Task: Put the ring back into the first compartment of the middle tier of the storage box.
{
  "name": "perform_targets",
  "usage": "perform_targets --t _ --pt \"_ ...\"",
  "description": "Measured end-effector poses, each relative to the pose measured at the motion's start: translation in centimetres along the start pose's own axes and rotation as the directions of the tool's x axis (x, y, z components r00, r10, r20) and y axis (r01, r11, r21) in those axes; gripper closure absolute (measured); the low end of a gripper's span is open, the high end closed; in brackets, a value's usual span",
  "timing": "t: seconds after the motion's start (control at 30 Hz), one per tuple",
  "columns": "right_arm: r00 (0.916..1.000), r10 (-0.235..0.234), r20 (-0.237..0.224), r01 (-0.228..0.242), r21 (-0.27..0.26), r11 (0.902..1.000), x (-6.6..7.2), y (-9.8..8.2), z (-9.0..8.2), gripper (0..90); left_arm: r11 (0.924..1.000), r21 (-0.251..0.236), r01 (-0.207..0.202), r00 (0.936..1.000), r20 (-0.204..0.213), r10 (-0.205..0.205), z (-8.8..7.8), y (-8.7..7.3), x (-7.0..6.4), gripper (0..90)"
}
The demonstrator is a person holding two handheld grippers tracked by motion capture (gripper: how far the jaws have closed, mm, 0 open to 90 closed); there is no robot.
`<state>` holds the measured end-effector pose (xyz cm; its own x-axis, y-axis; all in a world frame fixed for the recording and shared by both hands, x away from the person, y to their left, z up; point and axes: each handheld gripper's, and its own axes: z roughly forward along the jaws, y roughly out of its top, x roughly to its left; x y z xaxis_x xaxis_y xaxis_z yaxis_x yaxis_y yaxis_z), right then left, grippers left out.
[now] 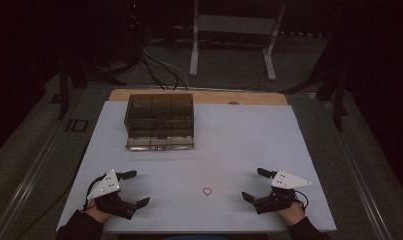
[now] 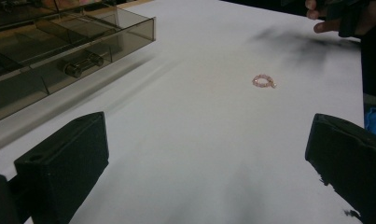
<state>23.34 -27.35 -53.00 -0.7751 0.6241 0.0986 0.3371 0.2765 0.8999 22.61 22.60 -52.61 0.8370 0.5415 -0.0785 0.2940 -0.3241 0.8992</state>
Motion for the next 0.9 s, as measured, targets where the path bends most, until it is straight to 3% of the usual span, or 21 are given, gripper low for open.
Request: perform_targets --t 0.43,0.9 --pt "1.0 0.003 -0.004 -0.003 0.01 0.9999 -0.02 -0.15 -0.02 0.0 0.9999 -0.01 -0.004 1.0 -0.005 0.004 0.06 0.13 0.06 1.0" --pt "1.0 0.004 -0.004 -0.004 0.002 1.0 0.15 0.03 -0.01 0.0 0.999 0.043 -0.013 0.9988 0.047 0.011 0.63 0.91 -0.56 1.0"
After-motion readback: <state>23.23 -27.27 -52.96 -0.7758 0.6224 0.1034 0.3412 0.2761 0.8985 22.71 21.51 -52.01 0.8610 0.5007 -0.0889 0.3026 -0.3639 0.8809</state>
